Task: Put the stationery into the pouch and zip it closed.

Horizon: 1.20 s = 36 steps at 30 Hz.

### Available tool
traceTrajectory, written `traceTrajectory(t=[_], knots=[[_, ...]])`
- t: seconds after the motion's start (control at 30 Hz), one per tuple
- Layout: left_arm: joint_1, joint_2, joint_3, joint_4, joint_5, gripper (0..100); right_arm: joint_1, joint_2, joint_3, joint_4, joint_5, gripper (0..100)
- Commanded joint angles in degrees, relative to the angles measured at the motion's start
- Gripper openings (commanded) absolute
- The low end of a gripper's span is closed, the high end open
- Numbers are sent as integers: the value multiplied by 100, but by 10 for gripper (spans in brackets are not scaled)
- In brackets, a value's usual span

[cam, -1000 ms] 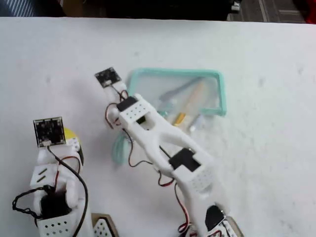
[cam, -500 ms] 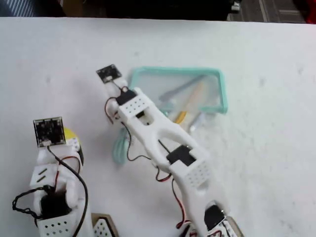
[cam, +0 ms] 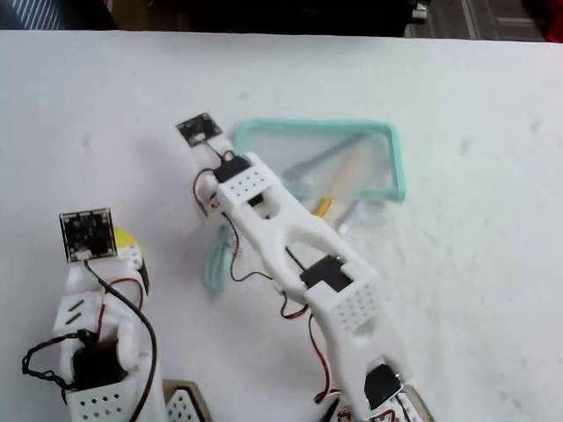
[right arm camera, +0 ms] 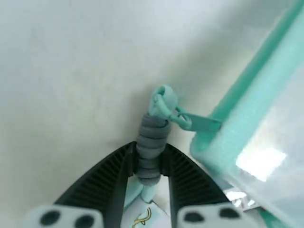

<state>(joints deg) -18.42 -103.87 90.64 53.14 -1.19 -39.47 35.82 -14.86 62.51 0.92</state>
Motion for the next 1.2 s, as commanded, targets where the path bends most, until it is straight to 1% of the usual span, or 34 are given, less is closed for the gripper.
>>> traceTrajectory(t=[0.0, 0.23, 0.37, 0.47, 0.73, 0.87, 1.17], knots=[[-22, -48, -141, -123, -9, 24, 101, -444, -352, 549, 589, 16], [-22, -48, -132, -158, -18, 24, 110, -1965, -1310, 2220, 1503, 16], [-22, -48, 44, -422, -18, 24, 136, -2835, -1767, 2782, 1960, 16], [-22, -48, 132, -536, -26, 24, 303, -3451, -2198, 3055, 2215, 16], [-22, -48, 132, -519, -26, 24, 1490, -4734, -3481, 3468, 2295, 16], [-22, -48, 132, -510, -26, 24, 1886, -5235, -3446, 3600, 2286, 16], [-22, -48, 132, -519, -26, 24, 1930, -6211, -3138, 3600, 2295, 16]])
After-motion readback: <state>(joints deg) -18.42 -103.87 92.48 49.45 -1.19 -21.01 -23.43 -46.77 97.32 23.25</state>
